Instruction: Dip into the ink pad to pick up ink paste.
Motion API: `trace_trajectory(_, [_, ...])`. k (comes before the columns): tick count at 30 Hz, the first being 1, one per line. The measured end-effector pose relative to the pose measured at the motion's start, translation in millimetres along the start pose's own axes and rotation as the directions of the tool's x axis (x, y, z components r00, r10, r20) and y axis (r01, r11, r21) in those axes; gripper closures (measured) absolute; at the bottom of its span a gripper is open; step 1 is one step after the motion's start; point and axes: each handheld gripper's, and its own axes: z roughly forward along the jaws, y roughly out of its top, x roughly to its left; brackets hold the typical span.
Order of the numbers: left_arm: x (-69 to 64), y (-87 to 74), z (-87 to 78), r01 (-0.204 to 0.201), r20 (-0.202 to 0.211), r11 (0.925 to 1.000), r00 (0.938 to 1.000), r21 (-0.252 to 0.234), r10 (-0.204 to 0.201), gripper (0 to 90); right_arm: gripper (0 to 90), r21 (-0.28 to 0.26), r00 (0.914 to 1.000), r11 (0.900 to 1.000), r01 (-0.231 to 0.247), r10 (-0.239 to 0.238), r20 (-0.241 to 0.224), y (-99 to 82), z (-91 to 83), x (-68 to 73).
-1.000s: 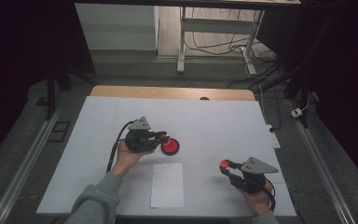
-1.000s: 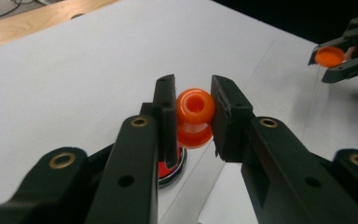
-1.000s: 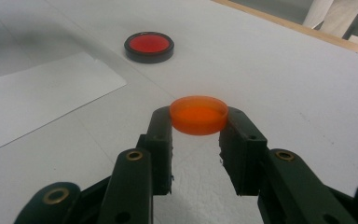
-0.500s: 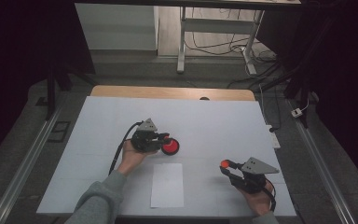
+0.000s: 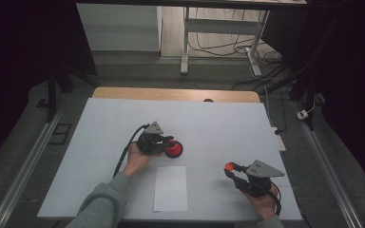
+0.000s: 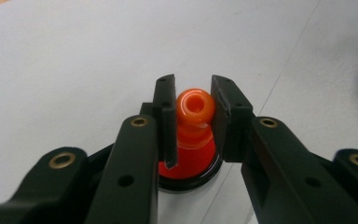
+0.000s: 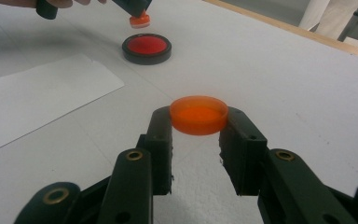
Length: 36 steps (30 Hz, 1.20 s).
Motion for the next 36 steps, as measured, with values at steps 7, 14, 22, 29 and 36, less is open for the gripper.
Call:
trace_trajectory(7, [1.9, -2.3, 6.9, -0.001, -0.007, 0.9999, 1.0, 0.016, 0.001, 72.8, 64.8, 0.004, 1.0, 1.0, 0.002, -0.002, -0.006, -0.2, 0.4, -0.3])
trace_trajectory(14, [2.6, -3.7, 9.8, 0.001, -0.015, 0.9998, 0.9999, 0.019, -0.001, 72.8, 64.8, 0.006, 1.0, 1.0, 0.002, -0.002, -0.004, -0.2, -0.1, -0.8])
trace_trajectory(22, [-1.2, -5.3, 15.6, -0.027, -0.043, 0.9992, 0.9987, 0.03, 0.028, 72.9, 64.8, 0.007, 1.0, 1.0, 0.004, -0.004, -0.006, -0.4, 0.1, -0.8])
trace_trajectory(29, [-0.2, -9.5, 20.0, -0.027, -0.04, 0.9991, 0.9988, 0.033, 0.029, 73.0, 64.8, 0.008, 1.0, 1.0, 0.005, -0.005, -0.005, -0.5, -0.2, -1.2])
trace_trajectory(36, [-3.0, -10.3, 20.8, -0.035, -0.056, 0.9988, 0.9977, 0.034, 0.037, 73.2, 64.8, 0.007, 1.0, 1.0, 0.005, -0.005, -0.002, -0.4, -0.8, -1.6])
